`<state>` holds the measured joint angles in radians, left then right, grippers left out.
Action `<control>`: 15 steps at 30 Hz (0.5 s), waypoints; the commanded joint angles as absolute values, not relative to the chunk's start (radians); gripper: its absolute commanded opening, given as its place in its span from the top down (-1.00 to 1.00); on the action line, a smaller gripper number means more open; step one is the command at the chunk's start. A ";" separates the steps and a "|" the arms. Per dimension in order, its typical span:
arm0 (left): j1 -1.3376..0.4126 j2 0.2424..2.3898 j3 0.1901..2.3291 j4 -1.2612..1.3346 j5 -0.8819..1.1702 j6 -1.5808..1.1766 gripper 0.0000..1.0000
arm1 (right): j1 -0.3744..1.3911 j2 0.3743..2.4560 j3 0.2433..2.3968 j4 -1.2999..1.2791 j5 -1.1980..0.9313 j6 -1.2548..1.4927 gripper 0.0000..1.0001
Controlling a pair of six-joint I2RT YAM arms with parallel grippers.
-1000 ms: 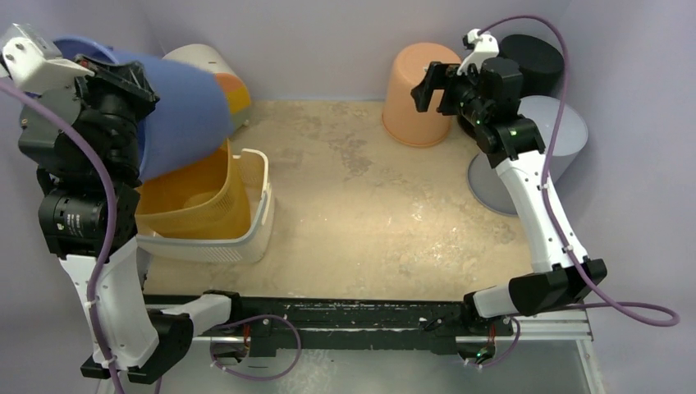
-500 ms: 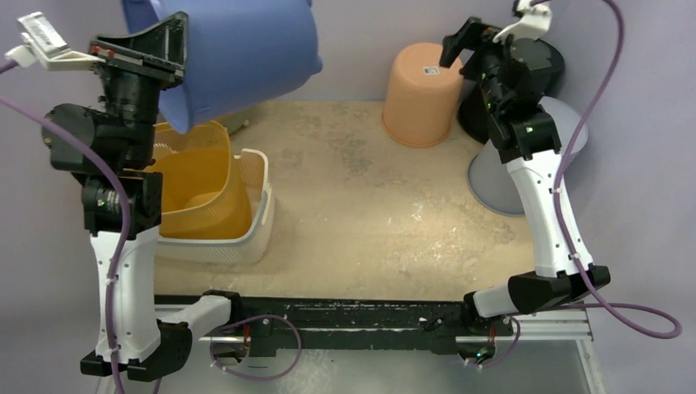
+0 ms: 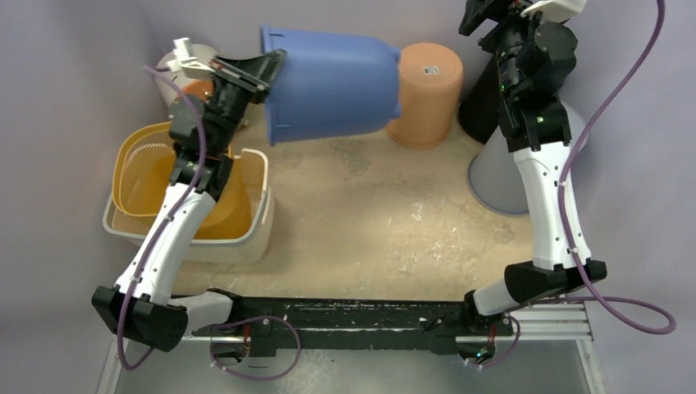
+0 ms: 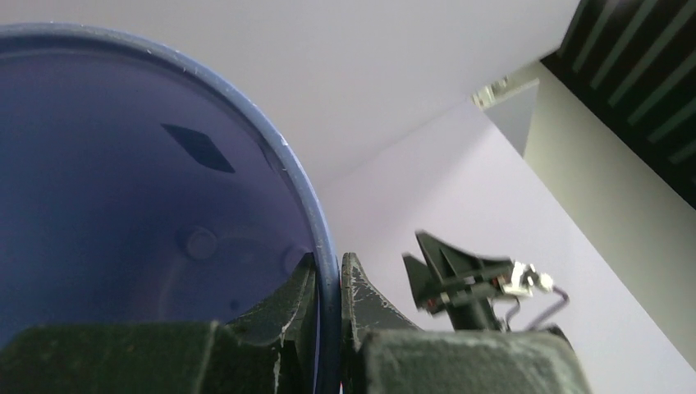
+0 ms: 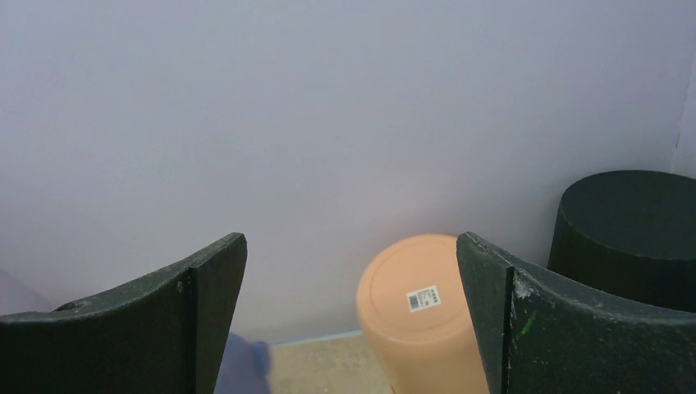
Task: Turn the large container upside down
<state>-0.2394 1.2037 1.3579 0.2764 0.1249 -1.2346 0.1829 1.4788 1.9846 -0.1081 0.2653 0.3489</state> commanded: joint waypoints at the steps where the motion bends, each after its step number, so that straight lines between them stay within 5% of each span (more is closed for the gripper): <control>1: -0.416 1.229 1.331 0.529 0.105 -1.261 1.00 | 0.184 1.493 2.048 -0.094 0.233 0.343 -1.00; 15: -0.537 1.419 0.978 0.912 0.133 -1.427 1.00 | 0.181 1.461 2.012 -0.090 0.257 0.278 -1.00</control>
